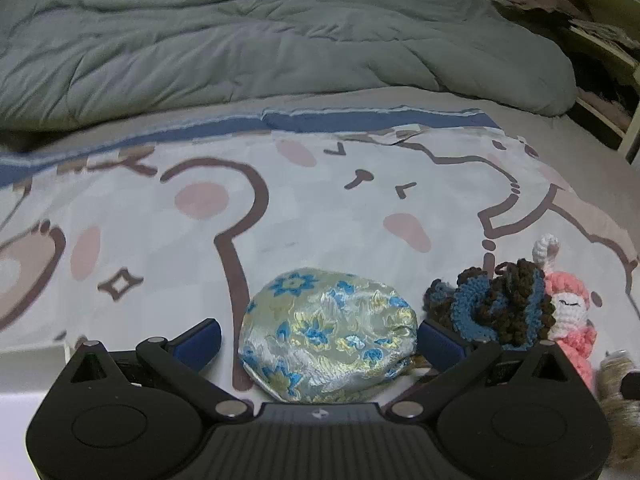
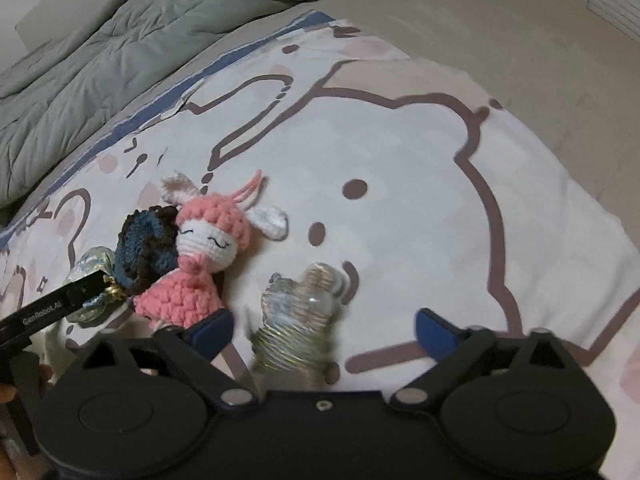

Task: Organize objects
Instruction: 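Grasp the blue floral pouch with the left tool while the right tool grasps the braided cord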

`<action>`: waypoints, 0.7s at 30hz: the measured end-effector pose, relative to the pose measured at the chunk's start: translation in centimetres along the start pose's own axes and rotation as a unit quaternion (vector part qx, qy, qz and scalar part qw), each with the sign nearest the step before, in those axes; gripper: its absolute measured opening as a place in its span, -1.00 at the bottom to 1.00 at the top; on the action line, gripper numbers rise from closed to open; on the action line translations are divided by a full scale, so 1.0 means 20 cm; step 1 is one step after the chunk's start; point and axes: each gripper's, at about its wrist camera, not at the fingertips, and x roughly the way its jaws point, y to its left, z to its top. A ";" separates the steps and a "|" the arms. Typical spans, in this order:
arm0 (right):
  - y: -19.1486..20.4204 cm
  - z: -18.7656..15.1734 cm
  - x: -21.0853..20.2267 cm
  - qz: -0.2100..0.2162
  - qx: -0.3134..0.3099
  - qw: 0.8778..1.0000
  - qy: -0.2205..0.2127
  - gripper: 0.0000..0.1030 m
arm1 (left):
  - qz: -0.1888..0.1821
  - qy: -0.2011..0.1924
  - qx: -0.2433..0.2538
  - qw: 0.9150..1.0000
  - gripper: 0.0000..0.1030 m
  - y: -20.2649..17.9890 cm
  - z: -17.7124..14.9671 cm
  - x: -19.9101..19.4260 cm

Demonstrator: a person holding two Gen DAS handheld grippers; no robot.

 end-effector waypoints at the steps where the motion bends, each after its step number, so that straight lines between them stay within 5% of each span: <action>1: -0.02 0.00 0.00 0.014 0.013 1.000 0.002 0.70 | 0.002 0.000 0.003 1.000 1.00 -0.01 0.00 0.00; 6: -0.05 -0.02 0.04 0.050 0.079 0.995 0.038 0.60 | 0.006 0.002 0.016 1.000 1.00 -0.05 0.00 0.03; 14: 0.03 -0.08 0.08 0.007 0.005 0.999 0.053 0.25 | -0.007 0.000 0.026 1.000 0.97 -0.06 -0.01 0.05; 16: 0.03 -0.08 0.08 0.000 -0.009 0.999 0.052 0.01 | -0.011 0.000 0.035 0.999 0.97 -0.07 -0.01 0.05; 21: 0.03 -0.08 0.07 -0.003 -0.023 0.999 0.048 -0.13 | -0.016 0.013 0.032 0.999 0.98 -0.07 -0.02 0.07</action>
